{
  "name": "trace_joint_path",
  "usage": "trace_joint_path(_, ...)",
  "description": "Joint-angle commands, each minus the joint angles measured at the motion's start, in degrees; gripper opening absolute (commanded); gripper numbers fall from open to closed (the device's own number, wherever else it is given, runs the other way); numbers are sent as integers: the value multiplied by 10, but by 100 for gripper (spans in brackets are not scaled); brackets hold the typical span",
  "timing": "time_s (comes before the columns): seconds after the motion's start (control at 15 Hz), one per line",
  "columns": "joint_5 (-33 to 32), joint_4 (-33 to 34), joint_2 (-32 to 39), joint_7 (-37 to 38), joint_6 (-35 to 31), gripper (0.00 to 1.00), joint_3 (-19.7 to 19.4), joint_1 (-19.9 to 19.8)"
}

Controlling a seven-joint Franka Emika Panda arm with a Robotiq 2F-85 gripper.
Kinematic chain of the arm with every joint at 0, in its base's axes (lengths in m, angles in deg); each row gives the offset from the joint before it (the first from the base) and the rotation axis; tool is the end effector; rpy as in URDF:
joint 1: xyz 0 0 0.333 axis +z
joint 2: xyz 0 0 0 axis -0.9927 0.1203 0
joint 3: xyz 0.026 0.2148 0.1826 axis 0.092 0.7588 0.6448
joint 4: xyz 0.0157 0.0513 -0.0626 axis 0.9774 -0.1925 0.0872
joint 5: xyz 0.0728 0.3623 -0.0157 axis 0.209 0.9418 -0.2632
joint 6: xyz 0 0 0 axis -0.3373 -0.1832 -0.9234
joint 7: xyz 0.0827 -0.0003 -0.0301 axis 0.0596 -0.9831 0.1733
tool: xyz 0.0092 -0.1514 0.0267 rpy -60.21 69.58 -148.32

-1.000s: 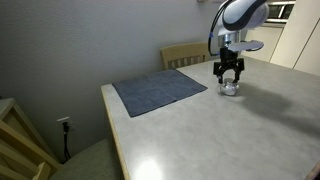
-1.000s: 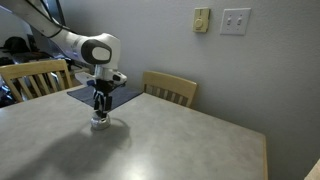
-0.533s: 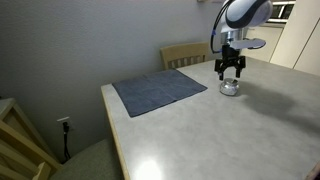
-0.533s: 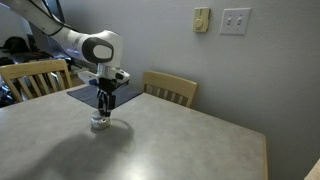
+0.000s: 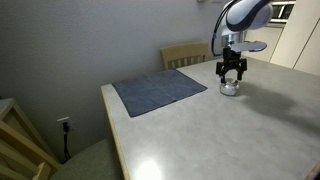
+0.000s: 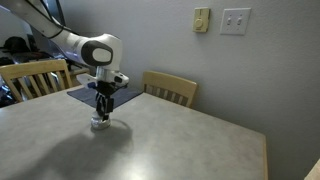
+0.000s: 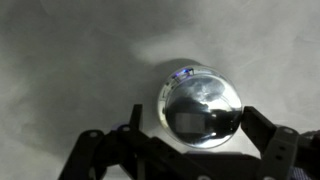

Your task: Take the lid off the container and put it on the table

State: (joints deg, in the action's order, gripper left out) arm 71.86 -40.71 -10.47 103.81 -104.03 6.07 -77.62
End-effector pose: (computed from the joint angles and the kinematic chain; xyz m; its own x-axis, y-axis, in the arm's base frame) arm 0.5957 0.0580 0.1272 0.9361 -0.2314 -0.2650 -0.2308 -0.9724 0.0336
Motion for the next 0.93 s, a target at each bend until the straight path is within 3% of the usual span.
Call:
trace_joint_path(0.0, 8, -13, -10, -10, 0, 100, 5, -5)
trace_joint_path(0.33, 11, -10, -8, -14, 5, 99, 7, -7)
trace_joint_path(0.4, 13, -9, -8, -19, 8, 95, 9, -9)
trace_joint_path(0.53, 17, -11, -10, -25, 10, 72, 11, -11)
trace_joint_path(0.67, 21, -10, -9, -28, 11, 60, 12, -11)
trace_joint_path(0.87, 24, -10, -10, -32, 12, 60, 12, -11)
